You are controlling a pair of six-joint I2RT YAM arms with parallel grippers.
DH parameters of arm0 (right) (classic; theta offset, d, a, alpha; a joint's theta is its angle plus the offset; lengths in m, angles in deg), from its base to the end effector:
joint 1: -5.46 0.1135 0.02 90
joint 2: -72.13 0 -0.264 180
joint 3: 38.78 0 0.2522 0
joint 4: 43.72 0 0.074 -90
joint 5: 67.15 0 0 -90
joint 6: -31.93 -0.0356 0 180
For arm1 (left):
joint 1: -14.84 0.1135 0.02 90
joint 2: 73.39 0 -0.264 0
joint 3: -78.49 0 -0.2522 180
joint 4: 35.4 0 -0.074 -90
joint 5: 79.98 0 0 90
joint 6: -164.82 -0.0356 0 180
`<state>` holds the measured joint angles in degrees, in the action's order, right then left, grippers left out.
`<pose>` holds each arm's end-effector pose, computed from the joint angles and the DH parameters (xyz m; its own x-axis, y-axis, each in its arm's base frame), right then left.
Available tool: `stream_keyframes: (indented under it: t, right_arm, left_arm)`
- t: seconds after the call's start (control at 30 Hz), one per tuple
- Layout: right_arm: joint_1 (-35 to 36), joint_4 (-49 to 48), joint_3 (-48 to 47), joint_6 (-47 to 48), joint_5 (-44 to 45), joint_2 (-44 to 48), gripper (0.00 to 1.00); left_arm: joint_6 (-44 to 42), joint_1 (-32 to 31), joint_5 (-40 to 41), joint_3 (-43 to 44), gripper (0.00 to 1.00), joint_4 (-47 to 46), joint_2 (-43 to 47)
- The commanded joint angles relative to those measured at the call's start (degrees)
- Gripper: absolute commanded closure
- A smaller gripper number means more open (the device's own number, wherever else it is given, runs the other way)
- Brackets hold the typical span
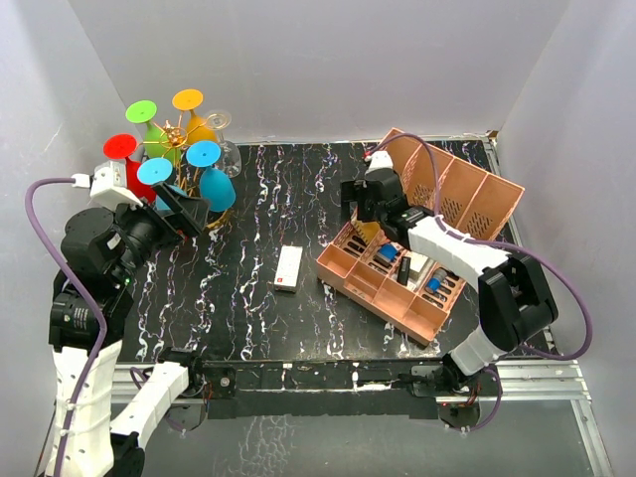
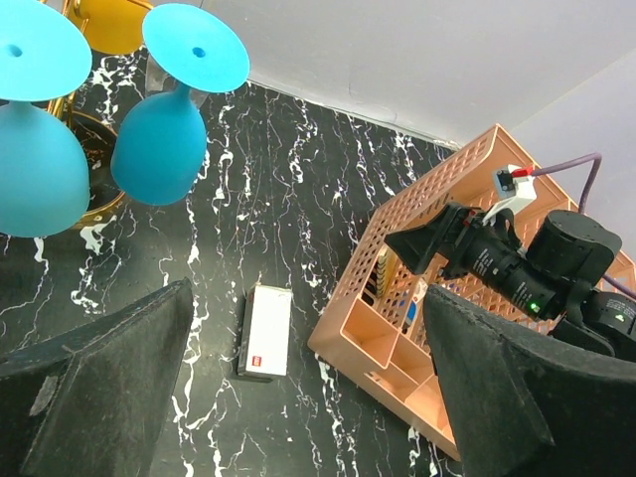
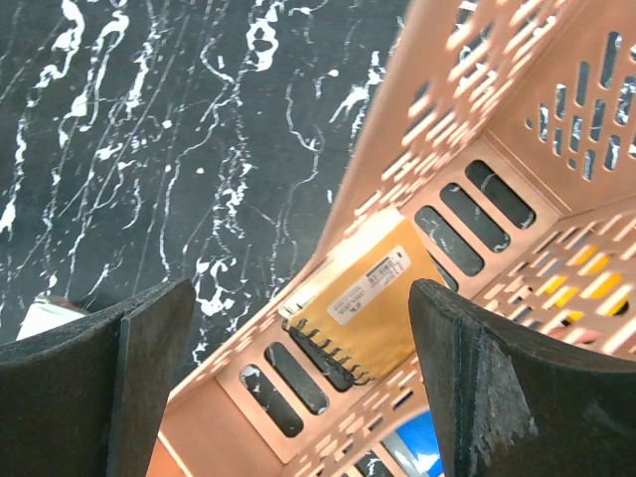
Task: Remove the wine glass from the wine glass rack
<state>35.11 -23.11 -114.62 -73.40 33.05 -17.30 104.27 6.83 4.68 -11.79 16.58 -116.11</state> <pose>0.3096 0.1690 0.2569 -0.5662 -0.0229 -0.8240 -0.2177 0.9683 0.1227 0.1056 -0.0182 0.4675 -0.1882 -0.4679 -0.8635 0.1585 0.8532 -0.4968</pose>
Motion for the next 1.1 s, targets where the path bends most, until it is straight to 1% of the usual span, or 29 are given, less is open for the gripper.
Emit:
stream_keyframes:
  t: [0.0, 0.1, 0.2, 0.37, 0.57, 0.7, 0.87, 0.93, 1.07]
  right_arm:
    - [-1.3, 0.5, -4.2, -0.2, 1.7, 0.8, 0.01]
    - [-1.2, 3.7, -7.5, -0.3, -2.1, 2.1, 0.02]
    - [-1.1, 4.6, -8.7, -1.6, -7.1, 5.1, 0.02]
    - [-0.7, 4.9, -7.2, -5.0, -19.1, 10.5, 0.02]
    - [-0.6, 10.0, -6.2, -7.0, -26.5, 15.9, 0.02]
    - [-0.6, 14.8, -5.8, -7.0, -28.2, 19.8, 0.02]
    - [-0.6, 19.9, -5.9, -5.6, -26.1, 24.9, 0.02]
    - [-0.6, 20.8, -5.2, -5.3, -26.5, 27.0, 0.02]
    - [-0.6, 23.5, -4.0, -5.6, -27.1, 30.3, 0.02]
  left_arm:
    - [0.1, -0.2, 0.4, 0.2, 0.03, 0.6, -0.7]
    - [0.2, -0.2, 0.6, 0.2, 0.03, 0.8, -1.2]
    - [1.0, -0.2, 0.2, 0.3, 0.03, 0.9, -2.1]
    - [4.2, -0.2, 0.4, 0.2, 0.03, 1.3, -4.3]
    - [6.6, -0.2, 3.0, 2.1, 0.03, 1.0, -8.4]
    - [5.6, -0.1, 7.5, 6.1, 0.03, 3.5, -12.0]
    - [2.6, -0.2, 11.0, 12.7, 0.03, 6.3, -18.5]
    - [1.0, -0.2, 11.2, 16.3, 0.03, 6.5, -21.4]
    - [-2.5, -0.1, 12.5, 27.2, 0.03, 9.9, -29.1]
